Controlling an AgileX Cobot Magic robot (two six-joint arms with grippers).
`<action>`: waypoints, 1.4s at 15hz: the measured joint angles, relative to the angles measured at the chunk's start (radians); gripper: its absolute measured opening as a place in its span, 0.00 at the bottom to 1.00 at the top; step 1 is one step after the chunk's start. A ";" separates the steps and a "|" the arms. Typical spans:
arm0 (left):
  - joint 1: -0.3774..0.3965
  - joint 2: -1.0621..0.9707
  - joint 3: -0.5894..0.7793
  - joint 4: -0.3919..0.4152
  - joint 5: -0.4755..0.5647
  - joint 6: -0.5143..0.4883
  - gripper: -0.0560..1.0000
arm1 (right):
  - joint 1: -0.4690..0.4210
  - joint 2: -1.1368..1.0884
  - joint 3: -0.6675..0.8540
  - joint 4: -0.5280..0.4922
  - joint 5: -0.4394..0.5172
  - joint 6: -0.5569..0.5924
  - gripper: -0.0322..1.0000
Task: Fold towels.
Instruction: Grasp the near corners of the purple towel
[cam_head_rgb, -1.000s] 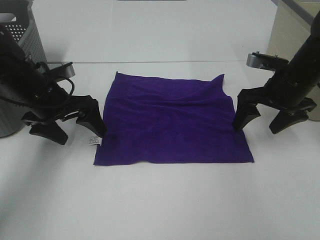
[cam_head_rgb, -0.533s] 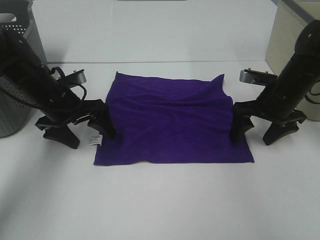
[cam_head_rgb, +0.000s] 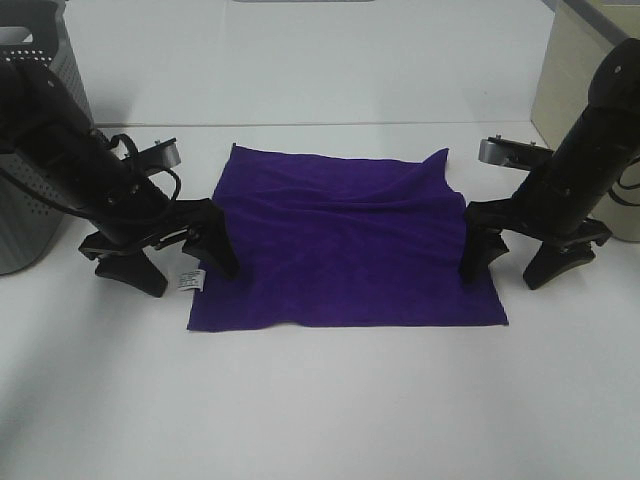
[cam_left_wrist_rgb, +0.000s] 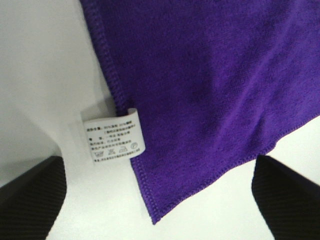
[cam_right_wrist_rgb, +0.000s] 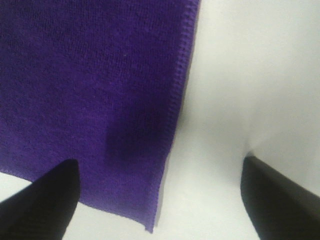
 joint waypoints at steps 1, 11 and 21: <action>0.000 0.000 0.000 0.000 0.004 0.000 0.94 | 0.000 0.000 0.000 0.000 0.000 0.000 0.86; -0.128 0.113 -0.152 0.023 0.130 -0.103 0.81 | 0.078 0.050 -0.011 0.112 -0.019 0.000 0.64; -0.176 0.195 -0.288 0.186 0.219 -0.253 0.05 | 0.122 0.063 -0.011 0.110 -0.039 0.045 0.06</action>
